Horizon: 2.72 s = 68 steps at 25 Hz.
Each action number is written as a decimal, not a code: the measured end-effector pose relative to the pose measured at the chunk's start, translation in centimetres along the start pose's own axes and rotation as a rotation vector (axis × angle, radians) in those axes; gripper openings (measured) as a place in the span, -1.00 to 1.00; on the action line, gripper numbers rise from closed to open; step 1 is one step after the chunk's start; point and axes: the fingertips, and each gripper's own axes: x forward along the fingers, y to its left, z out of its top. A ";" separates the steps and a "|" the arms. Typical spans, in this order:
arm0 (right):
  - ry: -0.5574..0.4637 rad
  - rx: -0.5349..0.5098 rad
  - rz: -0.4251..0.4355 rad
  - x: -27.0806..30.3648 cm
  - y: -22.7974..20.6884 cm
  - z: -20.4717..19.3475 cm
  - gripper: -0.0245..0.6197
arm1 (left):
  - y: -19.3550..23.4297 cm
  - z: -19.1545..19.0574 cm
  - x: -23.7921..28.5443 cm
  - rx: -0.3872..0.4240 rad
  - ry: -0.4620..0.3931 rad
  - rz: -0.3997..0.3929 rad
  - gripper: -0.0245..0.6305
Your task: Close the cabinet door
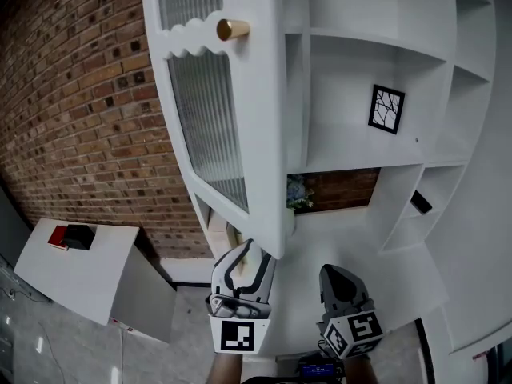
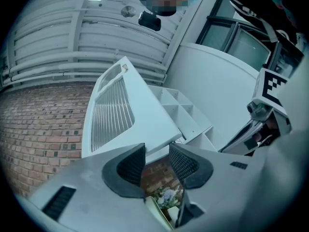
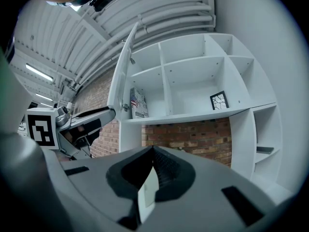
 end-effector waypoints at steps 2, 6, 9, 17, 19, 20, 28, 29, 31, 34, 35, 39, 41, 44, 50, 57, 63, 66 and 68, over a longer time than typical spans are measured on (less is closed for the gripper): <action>-0.002 0.005 -0.005 0.1 -0.6 -0.2 -0.92 | -0.3 -0.1 0.8 -0.004 0.000 -0.005 -0.46; 0.005 0.017 -0.023 0.2 -2.1 -0.4 -0.92 | -0.9 -0.8 3.3 -0.018 0.023 -0.019 -0.47; 0.011 0.022 -0.037 0.3 -3.6 -0.8 -0.92 | -0.3 -0.9 5.4 -0.106 -0.018 0.025 -0.51; 0.037 0.045 -0.076 0.4 -6.9 -2.1 -0.92 | 1.8 -2.2 8.5 -0.285 -0.055 0.100 -0.74; 0.045 0.056 -0.086 0.6 -7.5 -2.4 -0.92 | 1.7 -2.5 8.6 -0.289 -0.057 0.103 -0.75; 0.049 0.063 -0.090 0.8 -7.6 -2.5 -0.92 | 1.8 -2.7 8.8 -0.293 -0.059 0.102 -0.75; 0.067 0.060 -0.099 1.8 -8.2 -2.9 -0.92 | 3.0 -3.6 10.2 -0.377 -0.082 0.108 -0.83; 0.068 0.064 -0.102 1.9 -8.6 -3.0 -0.92 | 3.0 -3.7 10.4 -0.384 -0.085 0.112 -0.85; 0.070 0.069 -0.104 2.3 -9.5 -3.2 -0.92 | 2.8 -4.0 11.0 -0.389 -0.087 0.117 -0.85; 0.072 0.061 -0.099 3.0 -10.2 -3.3 -0.92 | 2.8 -4.5 11.8 -0.402 -0.091 0.124 -0.87; 0.073 0.058 -0.098 3.1 -10.4 -3.3 -0.92 | 2.9 -4.6 12.0 -0.406 -0.096 0.128 -0.87; 0.084 0.058 -0.106 3.7 -11.3 -3.5 -0.92 | 3.2 -5.1 12.5 -0.425 -0.112 0.145 -0.88; 0.088 0.063 -0.112 3.9 -11.3 -3.4 -0.92 | 3.7 -5.4 12.5 -0.421 -0.122 0.152 -0.88; 0.091 0.073 -0.111 4.4 -11.3 -3.5 -0.92 | 4.0 -5.7 12.9 -0.412 -0.129 0.147 -0.89; 0.088 0.056 -0.082 5.6 -12.3 -3.9 -0.92 | 4.0 -6.2 14.1 -0.410 -0.127 0.148 -0.89; 0.089 0.035 -0.070 6.5 -13.0 -3.4 -0.92 | 4.1 -6.6 14.8 -0.411 -0.120 0.157 -0.89; 0.100 0.045 -0.066 6.8 -12.9 -3.7 -0.92 | 4.4 -6.9 15.4 -0.443 -0.118 0.149 -0.89; 0.098 0.048 -0.067 6.5 -12.5 -3.7 -0.92 | 4.4 -7.0 15.5 -0.447 -0.100 0.139 -0.89; 0.094 0.042 -0.067 6.3 -12.2 -3.7 -0.92 | 4.3 -7.2 15.6 -0.466 -0.081 0.129 -0.89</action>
